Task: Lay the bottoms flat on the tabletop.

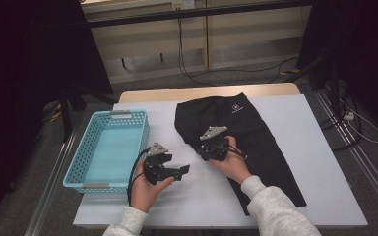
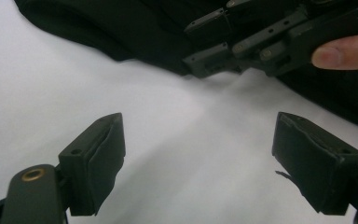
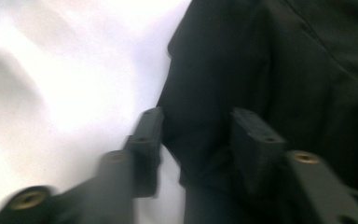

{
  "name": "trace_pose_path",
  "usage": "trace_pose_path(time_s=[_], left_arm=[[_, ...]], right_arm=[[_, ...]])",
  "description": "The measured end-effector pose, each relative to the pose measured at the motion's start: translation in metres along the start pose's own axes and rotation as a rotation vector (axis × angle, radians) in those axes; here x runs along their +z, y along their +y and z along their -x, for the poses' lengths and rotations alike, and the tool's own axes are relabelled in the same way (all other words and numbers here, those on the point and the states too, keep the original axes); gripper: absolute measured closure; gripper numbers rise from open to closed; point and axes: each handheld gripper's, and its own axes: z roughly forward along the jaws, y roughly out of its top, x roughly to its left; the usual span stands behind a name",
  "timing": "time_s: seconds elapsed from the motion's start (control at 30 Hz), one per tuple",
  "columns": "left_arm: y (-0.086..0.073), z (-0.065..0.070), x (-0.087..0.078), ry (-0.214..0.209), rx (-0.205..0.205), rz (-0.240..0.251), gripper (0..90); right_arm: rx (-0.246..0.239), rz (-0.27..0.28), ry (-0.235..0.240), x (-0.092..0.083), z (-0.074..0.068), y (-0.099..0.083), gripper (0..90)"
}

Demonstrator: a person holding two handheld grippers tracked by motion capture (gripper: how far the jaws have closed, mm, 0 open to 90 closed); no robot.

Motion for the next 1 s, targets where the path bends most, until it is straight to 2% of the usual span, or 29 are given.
trace_pose_path(time_s=[0.03, 0.07, 0.1, 0.13, 0.23, 0.33, 0.43, 0.53, 0.63, 0.83, 0.9, 1.0], left_arm=[[0.0, 0.0, 0.0, 0.001, -0.001, -0.001, 17.1], [0.0, 0.0, 0.0, 0.001, -0.001, 0.001, 17.2], [0.0, 0.001, 0.0, 0.0, -0.001, 0.001, 17.2], [0.0, 0.001, 0.0, 0.001, -0.001, 0.001, 17.2], [0.001, 0.0, -0.001, 0.001, -0.005, 0.004, 17.4], [0.001, 0.0, -0.001, 0.002, -0.001, 0.002, 17.5], [0.0, 0.001, 0.0, 0.002, 0.003, -0.002, 17.5], [0.0, 0.001, 0.001, 0.002, -0.001, -0.003, 17.7], [-0.001, 0.002, 0.002, 0.003, -0.003, -0.006, 17.8], [-0.002, 0.003, 0.004, -0.007, 0.01, -0.015, 17.8], [-0.002, 0.003, 0.004, -0.007, 0.013, -0.021, 17.8], [-0.003, 0.001, 0.004, -0.011, 0.009, -0.023, 17.8]], right_arm=[[-0.01, 0.0, -0.015, 0.0, 0.001, 0.001, 73.9], [-0.019, -0.01, -0.022, 0.0, 0.001, 0.002, 81.1], [-0.03, -0.014, -0.02, 0.0, 0.003, 0.003, 86.8], [-0.015, -0.012, -0.007, -0.001, 0.005, 0.004, 87.3], [0.048, 0.023, 0.022, -0.009, 0.013, 0.006, 87.5], [0.071, 0.064, 0.019, -0.021, 0.024, 0.013, 87.6], [0.153, 0.115, 0.037, -0.032, 0.041, 0.02, 87.6], [0.175, 0.131, 0.0, -0.036, 0.056, 0.024, 87.6], [0.194, 0.105, -0.016, -0.028, 0.065, 0.019, 87.6], [0.22, 0.051, -0.039, -0.005, 0.07, 0.009, 86.6], [0.207, 0.03, -0.035, 0.0, 0.069, 0.006, 84.5], [0.194, 0.039, -0.043, -0.001, 0.067, 0.006, 76.3]])
